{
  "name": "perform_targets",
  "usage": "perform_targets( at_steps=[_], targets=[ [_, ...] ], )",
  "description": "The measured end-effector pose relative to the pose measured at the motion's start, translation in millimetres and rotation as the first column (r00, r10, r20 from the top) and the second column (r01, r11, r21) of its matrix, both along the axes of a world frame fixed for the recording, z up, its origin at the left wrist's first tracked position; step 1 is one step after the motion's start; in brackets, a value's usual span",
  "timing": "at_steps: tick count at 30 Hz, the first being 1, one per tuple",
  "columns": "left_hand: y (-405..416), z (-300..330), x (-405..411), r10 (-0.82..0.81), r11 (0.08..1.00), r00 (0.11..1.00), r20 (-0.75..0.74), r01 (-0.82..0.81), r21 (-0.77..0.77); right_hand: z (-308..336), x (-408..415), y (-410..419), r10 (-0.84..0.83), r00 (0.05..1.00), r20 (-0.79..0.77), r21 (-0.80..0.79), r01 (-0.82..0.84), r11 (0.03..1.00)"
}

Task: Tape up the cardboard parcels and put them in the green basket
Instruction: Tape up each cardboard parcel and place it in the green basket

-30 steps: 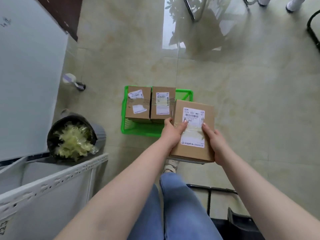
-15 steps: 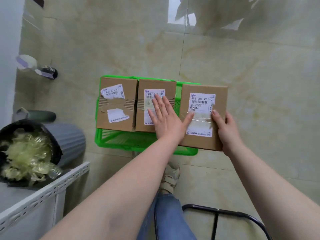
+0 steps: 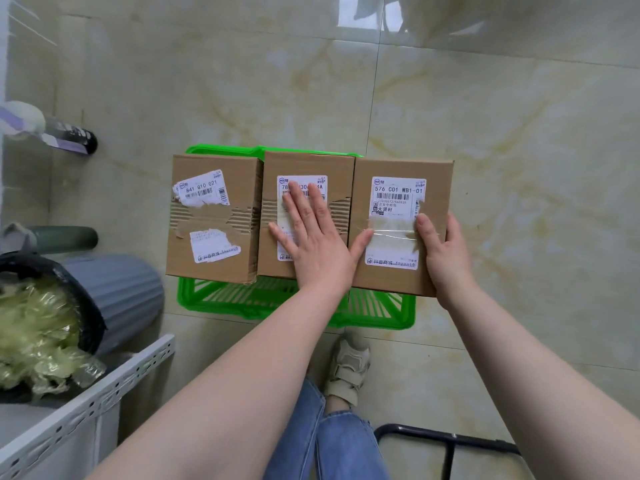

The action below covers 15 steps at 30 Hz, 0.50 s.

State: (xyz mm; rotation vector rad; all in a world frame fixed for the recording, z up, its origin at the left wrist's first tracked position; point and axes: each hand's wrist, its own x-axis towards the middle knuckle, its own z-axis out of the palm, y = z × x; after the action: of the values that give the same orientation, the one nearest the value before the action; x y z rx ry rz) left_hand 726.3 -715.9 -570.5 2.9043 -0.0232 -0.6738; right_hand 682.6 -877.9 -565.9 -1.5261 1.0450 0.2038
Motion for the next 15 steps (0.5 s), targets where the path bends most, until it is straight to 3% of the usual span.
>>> perform_targets(
  at_steps=[8, 15],
  targets=[
    [-4.0, 8.2, -2.6, -0.006, 1.000, 1.000, 0.007, 0.006, 0.026, 3.4, -7.9, -6.2, 0.021, 0.999, -0.030, 0.055, -0.019, 0.998],
    [-3.7, 12.5, -1.7, -0.033, 0.999, 0.999, 0.008, 0.032, 0.024, 1.8, -9.8, -7.5, 0.065, 0.995, -0.082, -0.009, -0.066, 0.998]
  ],
)
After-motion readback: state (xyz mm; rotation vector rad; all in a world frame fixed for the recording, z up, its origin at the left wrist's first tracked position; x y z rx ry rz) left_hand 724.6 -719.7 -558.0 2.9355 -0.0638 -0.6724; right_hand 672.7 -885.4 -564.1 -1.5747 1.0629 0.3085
